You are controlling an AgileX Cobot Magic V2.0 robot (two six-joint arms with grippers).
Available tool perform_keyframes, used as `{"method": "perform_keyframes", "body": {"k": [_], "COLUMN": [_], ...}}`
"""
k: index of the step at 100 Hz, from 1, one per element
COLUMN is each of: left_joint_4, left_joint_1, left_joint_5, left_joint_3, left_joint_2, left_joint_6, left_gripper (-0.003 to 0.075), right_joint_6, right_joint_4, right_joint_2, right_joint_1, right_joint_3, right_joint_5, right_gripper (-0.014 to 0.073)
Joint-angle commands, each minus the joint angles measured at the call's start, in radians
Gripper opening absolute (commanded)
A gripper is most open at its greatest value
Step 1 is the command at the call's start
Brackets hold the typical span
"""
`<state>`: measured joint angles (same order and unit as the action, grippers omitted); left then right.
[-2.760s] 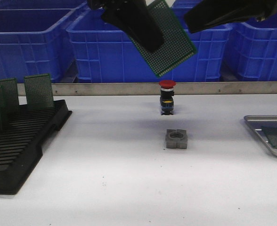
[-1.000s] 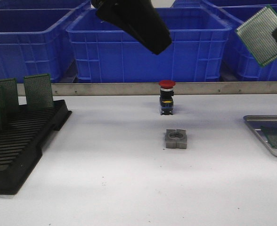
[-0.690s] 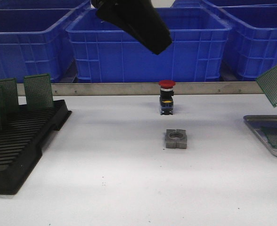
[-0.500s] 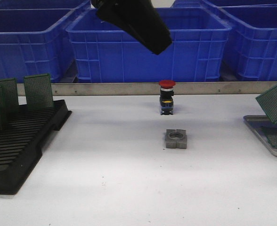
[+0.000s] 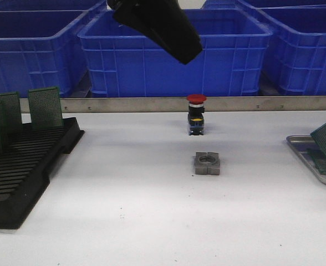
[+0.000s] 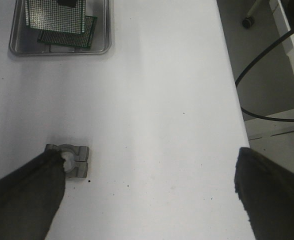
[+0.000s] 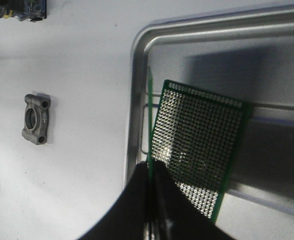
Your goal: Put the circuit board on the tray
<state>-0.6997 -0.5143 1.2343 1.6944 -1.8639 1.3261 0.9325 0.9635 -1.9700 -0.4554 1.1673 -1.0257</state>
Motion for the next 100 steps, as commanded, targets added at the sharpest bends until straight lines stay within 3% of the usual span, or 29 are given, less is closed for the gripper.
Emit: {"method": "perform_keyframes", "body": {"k": [1,29,43,76,100], "left_joint_4": [-0.065,-0.065,-0.065,-0.081,0.009], "left_joint_1": [-0.007,-0.007,-0.007,-0.007,-0.007], "left_joint_5": [0.037,0.037,0.037,0.007,-0.12], "left_joint_3": [0.026,0.026,0.026,0.026,0.026], "left_joint_2": [0.048,0.048,0.048,0.048,0.124], "left_joint_6": [-0.001,-0.005,-0.005,-0.032,-0.184], "left_gripper": [0.0629,0.0629,0.0629,0.0629,0.0628], "right_joint_6": [0.003,0.003,0.003,0.003,0.003], "right_joint_4": [0.033,0.033,0.033,0.041,0.042], "right_joint_2": [0.048,0.048,0.048,0.081,0.195], "right_joint_1": [-0.006,-0.006,-0.006,-0.006,0.023], "right_joint_3": [0.027,0.027,0.027,0.028,0.028], "right_joint_5": [-0.033,-0.02,-0.016,-0.009,0.036], "right_gripper": [0.0012,0.0423,0.0552,0.0561,0.0559]}}
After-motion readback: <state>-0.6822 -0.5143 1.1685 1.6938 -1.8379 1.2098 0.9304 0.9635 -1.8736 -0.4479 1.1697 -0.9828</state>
